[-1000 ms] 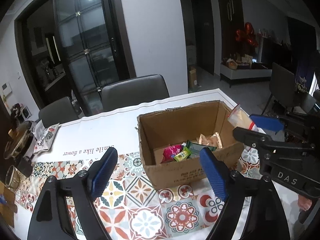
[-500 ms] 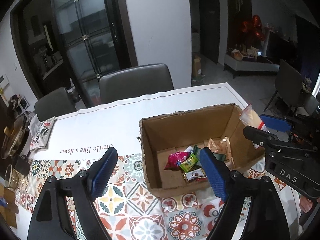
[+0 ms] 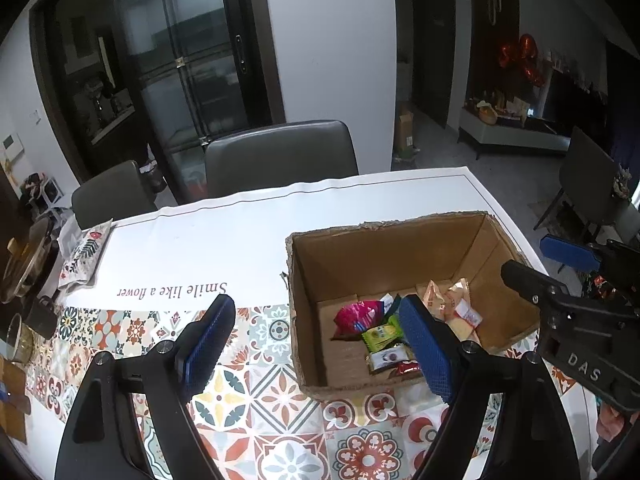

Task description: Organize snacks

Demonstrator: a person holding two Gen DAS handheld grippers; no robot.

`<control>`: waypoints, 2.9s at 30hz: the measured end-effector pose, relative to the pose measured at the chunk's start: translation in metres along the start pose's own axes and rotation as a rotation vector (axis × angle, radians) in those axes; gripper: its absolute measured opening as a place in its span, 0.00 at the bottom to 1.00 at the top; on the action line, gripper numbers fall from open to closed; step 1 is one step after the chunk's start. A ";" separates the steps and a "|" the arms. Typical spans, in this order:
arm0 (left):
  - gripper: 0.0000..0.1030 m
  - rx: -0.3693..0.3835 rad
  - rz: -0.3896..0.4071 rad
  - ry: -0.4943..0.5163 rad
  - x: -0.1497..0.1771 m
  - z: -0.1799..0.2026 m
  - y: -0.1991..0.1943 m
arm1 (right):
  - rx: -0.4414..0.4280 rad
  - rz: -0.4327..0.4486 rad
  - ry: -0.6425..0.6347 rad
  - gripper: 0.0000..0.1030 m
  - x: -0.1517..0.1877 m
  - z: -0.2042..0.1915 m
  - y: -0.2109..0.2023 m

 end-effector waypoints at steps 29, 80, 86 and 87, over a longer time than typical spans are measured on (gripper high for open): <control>0.92 -0.046 0.243 0.012 0.109 0.030 -0.130 | 0.018 0.229 0.072 0.80 0.115 0.000 -0.127; 0.99 -0.048 0.333 -0.045 0.168 0.032 -0.188 | 0.017 0.315 0.088 0.84 0.175 -0.010 -0.184; 0.99 -0.046 0.326 -0.059 0.169 0.031 -0.187 | 0.019 0.313 0.088 0.84 0.175 -0.008 -0.184; 0.99 -0.045 0.326 -0.061 0.170 0.030 -0.187 | 0.019 0.313 0.088 0.84 0.175 -0.008 -0.184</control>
Point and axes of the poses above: each gripper's, at about its wrist camera, not at the fingertips, and y roughly the way its jaws point, z to its right, x to its underside, the point moved 4 cm from there along y, roughly the way its jaws point, and after that the axes turned 3 degrees about z, right-handed, at the moved point
